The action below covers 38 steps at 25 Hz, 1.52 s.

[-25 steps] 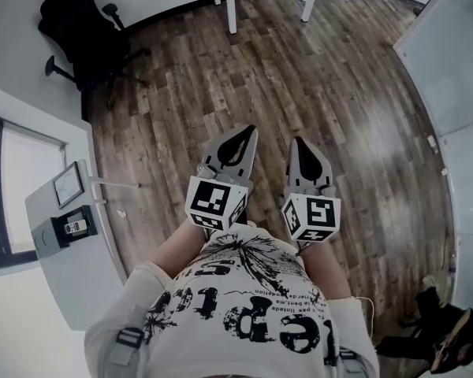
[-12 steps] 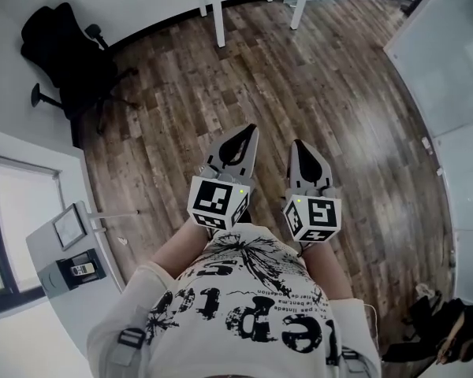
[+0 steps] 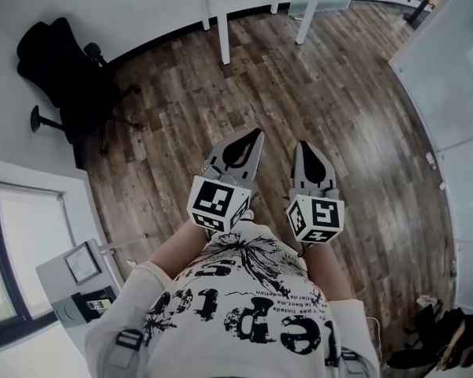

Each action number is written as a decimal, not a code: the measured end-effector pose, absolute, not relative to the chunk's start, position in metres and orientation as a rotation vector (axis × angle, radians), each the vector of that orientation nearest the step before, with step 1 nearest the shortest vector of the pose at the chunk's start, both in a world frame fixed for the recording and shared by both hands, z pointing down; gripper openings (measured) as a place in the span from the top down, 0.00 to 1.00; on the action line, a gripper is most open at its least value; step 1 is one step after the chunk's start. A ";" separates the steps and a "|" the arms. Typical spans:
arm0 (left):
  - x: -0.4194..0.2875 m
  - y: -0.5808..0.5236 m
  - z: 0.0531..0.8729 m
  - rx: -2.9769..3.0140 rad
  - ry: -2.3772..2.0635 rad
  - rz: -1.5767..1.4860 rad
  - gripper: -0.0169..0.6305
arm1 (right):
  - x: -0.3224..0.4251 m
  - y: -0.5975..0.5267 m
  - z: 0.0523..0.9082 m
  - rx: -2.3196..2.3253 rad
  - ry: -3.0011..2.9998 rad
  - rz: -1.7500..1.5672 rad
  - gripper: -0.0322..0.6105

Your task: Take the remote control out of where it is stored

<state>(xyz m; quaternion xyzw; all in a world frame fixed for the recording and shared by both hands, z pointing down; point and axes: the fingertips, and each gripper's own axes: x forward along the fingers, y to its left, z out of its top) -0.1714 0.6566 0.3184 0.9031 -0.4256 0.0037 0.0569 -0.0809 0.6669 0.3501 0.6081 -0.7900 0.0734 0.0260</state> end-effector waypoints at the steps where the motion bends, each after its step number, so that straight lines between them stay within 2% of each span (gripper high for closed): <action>1: -0.175 0.647 0.319 2.737 -1.288 0.016 0.96 | -0.084 0.658 0.350 1.875 -2.440 0.225 0.95; 7: -0.182 0.600 0.335 2.692 -1.288 0.049 0.96 | -0.090 0.616 0.367 1.840 -2.422 0.285 0.95; 14: -0.156 0.551 0.357 2.655 -1.323 0.104 0.96 | -0.063 0.567 0.387 1.799 -2.433 0.331 0.95; 28: -0.028 0.414 0.340 2.577 -1.555 0.047 0.96 | 0.077 0.420 0.362 1.676 -2.590 0.259 0.95; 38: 0.044 0.355 0.354 2.527 -1.543 0.110 0.96 | 0.158 0.356 0.377 1.662 -2.617 0.377 0.95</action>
